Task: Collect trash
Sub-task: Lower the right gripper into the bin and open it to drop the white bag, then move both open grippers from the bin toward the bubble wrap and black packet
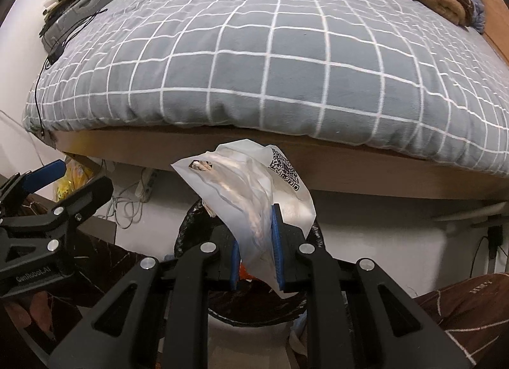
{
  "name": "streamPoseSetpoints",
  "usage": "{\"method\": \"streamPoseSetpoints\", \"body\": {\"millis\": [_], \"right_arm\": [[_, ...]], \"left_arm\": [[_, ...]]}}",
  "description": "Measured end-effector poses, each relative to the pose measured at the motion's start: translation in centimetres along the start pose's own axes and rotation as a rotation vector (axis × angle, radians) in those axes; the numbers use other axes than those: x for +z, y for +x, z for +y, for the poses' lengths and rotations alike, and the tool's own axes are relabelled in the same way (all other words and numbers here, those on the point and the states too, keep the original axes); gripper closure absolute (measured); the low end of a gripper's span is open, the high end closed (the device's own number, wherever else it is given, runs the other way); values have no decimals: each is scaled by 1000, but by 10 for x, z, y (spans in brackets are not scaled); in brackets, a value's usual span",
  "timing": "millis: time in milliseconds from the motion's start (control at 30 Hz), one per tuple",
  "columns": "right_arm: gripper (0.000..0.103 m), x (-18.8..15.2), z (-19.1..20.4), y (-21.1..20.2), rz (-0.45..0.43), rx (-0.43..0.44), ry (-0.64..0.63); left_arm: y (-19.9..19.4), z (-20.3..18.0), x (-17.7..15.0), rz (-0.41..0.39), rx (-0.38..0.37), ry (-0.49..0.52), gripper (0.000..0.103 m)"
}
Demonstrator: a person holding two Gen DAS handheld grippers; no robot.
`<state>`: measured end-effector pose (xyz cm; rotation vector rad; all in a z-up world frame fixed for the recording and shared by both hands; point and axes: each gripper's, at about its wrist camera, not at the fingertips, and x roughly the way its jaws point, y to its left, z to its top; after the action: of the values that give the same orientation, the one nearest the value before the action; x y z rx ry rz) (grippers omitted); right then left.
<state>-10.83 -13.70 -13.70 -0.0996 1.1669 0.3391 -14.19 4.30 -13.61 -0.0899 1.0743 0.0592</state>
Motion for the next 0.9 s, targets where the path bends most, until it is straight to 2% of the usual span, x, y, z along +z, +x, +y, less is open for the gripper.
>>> {"method": "streamPoseSetpoints", "body": {"millis": [300,500,667,800,900], "right_arm": [[83,-1,7,4,8,-15,-19],[66,0,2,0,-11,-24,-10],[44,-1,2,-6,-45,-52,-17],[38,1,-1,-11,-64,-63,-17],[29,2,-3,-16,-85,-74,-17]], "left_arm": [[2,5,1,7,6,-7,6],[2,4,1,9,7,-1,6],[2,5,2,5,10,-6,6],[1,4,4,1,11,-4,6],[0,3,5,-6,10,-3,6]]}}
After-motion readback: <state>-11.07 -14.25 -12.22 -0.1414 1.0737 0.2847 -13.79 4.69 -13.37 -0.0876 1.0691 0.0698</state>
